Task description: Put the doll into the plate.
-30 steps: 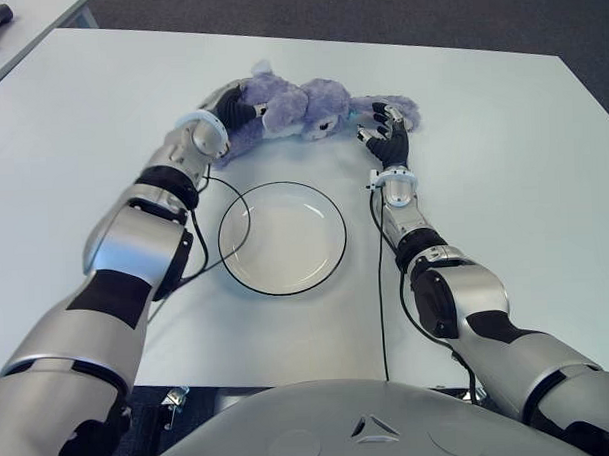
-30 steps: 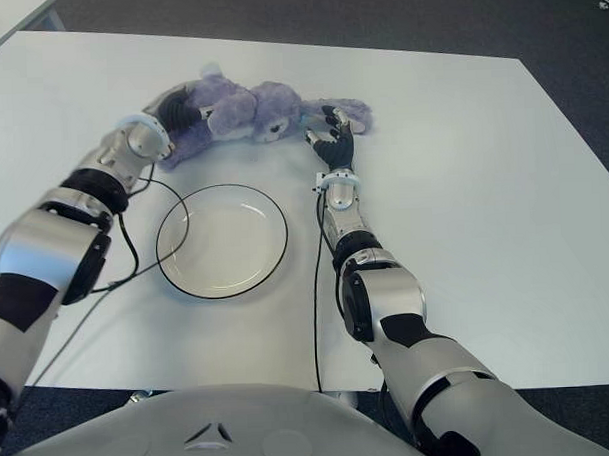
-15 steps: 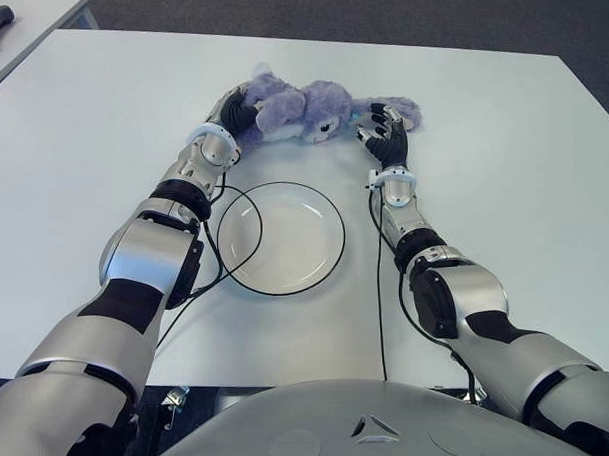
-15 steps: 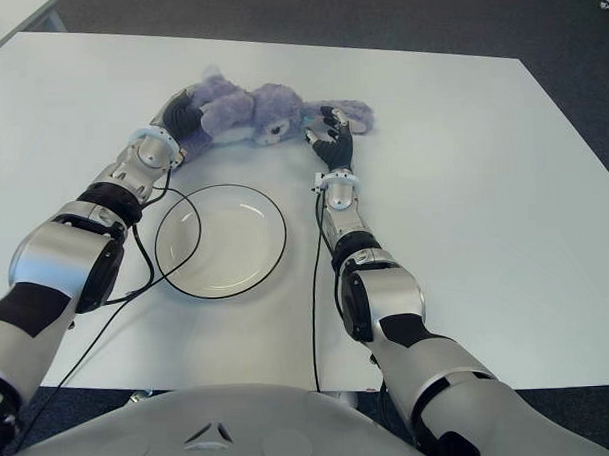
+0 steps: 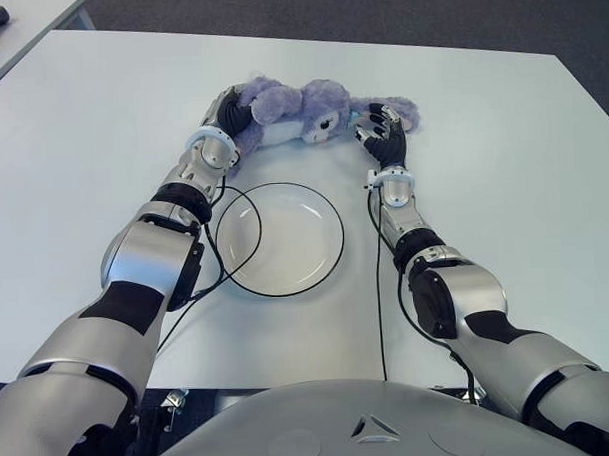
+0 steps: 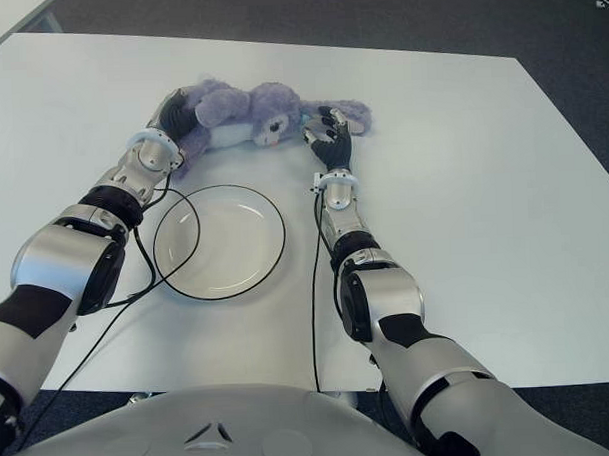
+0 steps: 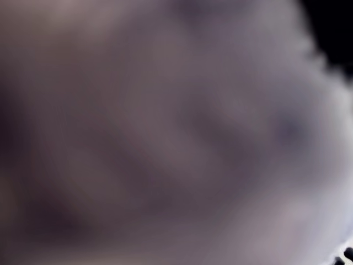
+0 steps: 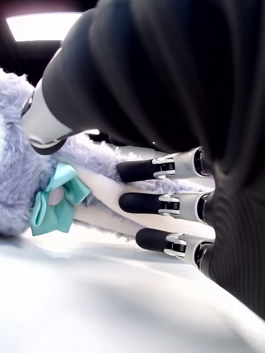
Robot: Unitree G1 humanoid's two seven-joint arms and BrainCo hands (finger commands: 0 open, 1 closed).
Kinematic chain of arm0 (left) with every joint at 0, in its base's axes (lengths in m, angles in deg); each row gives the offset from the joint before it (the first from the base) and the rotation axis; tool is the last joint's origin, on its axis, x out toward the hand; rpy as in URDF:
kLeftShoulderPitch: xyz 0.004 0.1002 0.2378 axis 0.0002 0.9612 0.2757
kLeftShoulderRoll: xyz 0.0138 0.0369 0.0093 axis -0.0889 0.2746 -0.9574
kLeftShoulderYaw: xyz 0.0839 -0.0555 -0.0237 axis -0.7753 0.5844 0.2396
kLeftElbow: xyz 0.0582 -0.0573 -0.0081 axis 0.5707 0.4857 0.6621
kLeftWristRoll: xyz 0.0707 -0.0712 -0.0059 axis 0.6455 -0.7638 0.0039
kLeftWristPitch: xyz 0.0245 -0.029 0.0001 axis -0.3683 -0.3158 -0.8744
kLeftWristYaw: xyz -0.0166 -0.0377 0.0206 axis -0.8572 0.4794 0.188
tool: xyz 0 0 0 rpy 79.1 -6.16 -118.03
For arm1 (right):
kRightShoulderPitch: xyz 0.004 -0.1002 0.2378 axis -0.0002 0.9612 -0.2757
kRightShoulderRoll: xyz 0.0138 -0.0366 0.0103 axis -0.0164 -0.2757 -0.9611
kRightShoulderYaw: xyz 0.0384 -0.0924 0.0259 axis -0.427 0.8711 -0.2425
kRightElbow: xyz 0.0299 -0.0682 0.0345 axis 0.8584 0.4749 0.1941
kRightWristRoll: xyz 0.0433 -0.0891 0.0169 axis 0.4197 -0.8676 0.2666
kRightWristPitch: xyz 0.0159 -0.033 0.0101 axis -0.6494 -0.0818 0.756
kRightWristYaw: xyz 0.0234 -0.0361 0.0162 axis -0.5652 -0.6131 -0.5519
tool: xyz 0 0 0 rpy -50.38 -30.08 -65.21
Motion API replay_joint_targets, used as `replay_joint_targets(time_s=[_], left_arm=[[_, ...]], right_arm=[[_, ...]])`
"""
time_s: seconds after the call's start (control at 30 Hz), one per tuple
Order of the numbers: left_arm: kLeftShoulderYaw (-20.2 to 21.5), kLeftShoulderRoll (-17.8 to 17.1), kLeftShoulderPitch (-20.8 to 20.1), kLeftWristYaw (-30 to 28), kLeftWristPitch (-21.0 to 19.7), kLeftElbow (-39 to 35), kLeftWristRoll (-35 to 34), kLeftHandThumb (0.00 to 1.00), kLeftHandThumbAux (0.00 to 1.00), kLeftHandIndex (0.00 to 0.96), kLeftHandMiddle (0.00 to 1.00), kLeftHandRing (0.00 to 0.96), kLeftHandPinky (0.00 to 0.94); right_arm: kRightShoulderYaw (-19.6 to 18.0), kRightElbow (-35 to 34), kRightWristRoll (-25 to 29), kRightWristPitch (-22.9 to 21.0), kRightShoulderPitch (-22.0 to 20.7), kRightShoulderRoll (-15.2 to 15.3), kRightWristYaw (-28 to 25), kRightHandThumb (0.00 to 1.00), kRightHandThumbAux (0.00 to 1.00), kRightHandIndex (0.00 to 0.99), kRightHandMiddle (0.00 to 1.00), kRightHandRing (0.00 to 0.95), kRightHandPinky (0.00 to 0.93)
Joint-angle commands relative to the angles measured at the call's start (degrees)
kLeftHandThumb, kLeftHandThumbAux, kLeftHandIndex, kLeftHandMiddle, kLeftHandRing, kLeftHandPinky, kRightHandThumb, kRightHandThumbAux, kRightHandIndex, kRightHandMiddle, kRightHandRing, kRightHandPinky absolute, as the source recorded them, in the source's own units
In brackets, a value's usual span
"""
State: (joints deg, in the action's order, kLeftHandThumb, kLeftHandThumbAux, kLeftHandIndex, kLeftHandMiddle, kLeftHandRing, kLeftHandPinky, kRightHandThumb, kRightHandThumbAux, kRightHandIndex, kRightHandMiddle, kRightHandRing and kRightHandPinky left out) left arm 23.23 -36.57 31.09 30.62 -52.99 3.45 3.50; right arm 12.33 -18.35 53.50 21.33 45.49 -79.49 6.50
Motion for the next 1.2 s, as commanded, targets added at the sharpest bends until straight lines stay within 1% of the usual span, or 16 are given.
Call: replay_joint_targets(time_s=[0.03,0.1,0.17,0.3,0.37,0.5,0.7,0.83,1.03,1.2], left_arm=[[1.0,2.4,6.2,-1.5,-5.8,3.8,-1.1,0.691,0.482,0.677,0.781,0.765,0.680],[1.6,2.6,6.2,-1.2,-6.5,3.8,-1.6,0.701,0.492,0.686,0.787,0.773,0.698],[2.8,2.9,6.1,-0.4,-7.7,3.8,-2.6,0.828,0.593,0.738,0.819,0.806,0.809],[4.6,3.3,6.0,0.9,-9.9,3.8,-3.9,0.882,0.630,0.771,0.837,0.820,0.858],[5.5,3.5,5.9,2.0,-11.0,3.8,-4.5,0.905,0.641,0.788,0.849,0.837,0.883],[6.3,3.7,5.9,4.2,-12.0,3.7,-4.8,0.931,0.654,0.804,0.858,0.855,0.885],[6.6,3.7,5.0,6.1,-12.6,3.2,-4.7,0.947,0.658,0.812,0.862,0.861,0.880],[6.4,2.4,4.1,6.9,-11.6,2.4,-4.4,0.956,0.656,0.814,0.862,0.860,0.874],[5.4,0.9,4.1,6.9,-9.6,1.8,-3.4,0.958,0.653,0.809,0.861,0.857,0.870],[4.7,0.0,3.6,6.8,-9.3,1.6,-2.9,0.961,0.650,0.810,0.863,0.857,0.869]], right_arm=[[-0.5,7.7,0.4,-6.3,11.9,-1.8,-0.9,0.410,0.881,0.225,0.213,0.165,0.134],[-0.5,7.6,0.4,-6.2,11.9,-1.8,-0.9,0.412,0.881,0.224,0.213,0.166,0.133],[-0.5,7.6,0.4,-6.2,12.0,-1.8,-1.0,0.422,0.887,0.225,0.220,0.171,0.137],[-0.6,7.6,0.4,-6.1,12.0,-1.8,-1.0,0.433,0.889,0.231,0.227,0.177,0.142],[-0.7,7.6,0.4,-5.9,12.1,-1.8,-1.0,0.460,0.885,0.238,0.232,0.181,0.145],[-0.8,7.6,0.5,-5.8,12.1,-1.9,-0.9,0.488,0.884,0.248,0.236,0.179,0.135],[-0.9,7.6,0.5,-6.2,12.1,-2.0,-1.1,0.481,0.875,0.248,0.228,0.172,0.136],[-0.9,7.6,0.6,-6.3,12.0,-2.0,-1.3,0.469,0.872,0.249,0.223,0.168,0.134],[-0.8,7.7,0.4,-6.4,12.0,-2.0,-1.2,0.452,0.876,0.245,0.217,0.160,0.122],[-0.8,7.7,0.3,-6.5,11.9,-2.1,-0.9,0.452,0.881,0.250,0.220,0.162,0.122]])
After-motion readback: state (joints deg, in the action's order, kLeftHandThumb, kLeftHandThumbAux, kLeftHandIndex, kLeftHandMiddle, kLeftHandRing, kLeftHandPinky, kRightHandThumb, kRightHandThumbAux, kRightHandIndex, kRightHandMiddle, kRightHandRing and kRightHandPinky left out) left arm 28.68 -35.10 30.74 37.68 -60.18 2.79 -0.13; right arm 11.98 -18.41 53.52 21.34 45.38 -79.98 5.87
